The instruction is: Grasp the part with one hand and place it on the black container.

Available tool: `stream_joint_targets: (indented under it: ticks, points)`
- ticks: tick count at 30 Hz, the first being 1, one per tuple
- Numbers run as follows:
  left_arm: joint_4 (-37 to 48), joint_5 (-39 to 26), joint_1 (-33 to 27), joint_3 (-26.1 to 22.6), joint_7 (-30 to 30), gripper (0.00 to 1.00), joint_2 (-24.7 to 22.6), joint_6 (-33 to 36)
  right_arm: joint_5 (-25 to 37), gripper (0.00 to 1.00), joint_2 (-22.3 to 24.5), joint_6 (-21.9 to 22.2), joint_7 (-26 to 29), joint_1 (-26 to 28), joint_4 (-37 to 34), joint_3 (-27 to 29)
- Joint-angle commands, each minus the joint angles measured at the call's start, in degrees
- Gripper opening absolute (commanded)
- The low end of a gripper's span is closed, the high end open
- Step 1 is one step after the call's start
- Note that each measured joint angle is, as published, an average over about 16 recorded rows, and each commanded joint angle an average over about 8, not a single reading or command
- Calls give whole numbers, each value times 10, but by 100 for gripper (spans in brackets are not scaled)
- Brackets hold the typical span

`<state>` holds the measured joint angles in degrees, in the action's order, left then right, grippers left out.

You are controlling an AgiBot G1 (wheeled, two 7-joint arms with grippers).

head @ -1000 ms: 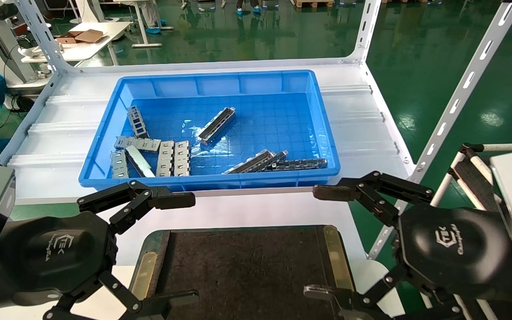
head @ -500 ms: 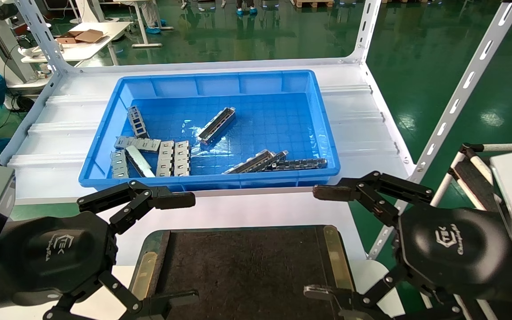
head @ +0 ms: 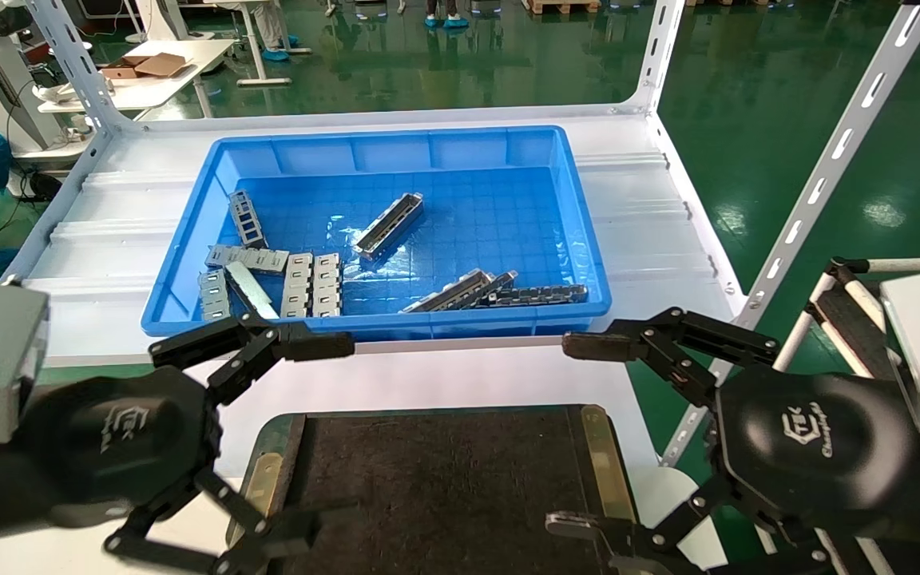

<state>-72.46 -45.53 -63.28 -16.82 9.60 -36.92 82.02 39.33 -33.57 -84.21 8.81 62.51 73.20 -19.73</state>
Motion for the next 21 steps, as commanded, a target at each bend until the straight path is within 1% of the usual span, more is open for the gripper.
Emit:
stream_joint_targets:
  ticks: [1, 6, 11, 16, 21]
  points:
    - [1, -9, -3, -1, -4, 100, -4, -8, 0, 100, 0, 0, 0, 0, 0, 0]
    - [23, -60, -32, -15, -11, 100, -33, -58, 0, 100, 0, 0, 0, 0, 0, 0]
    - [65, -122, -70, -34, -18, 100, -76, -121, 0, 100, 0, 0, 0, 0, 0, 0]
    - [134, -187, -118, -59, -26, 100, -128, -181, 0, 100, 0, 0, 0, 0, 0, 0]
    - [228, -242, -164, -80, -45, 100, -184, -241, 0, 100, 0, 0, 0, 0, 0, 0]
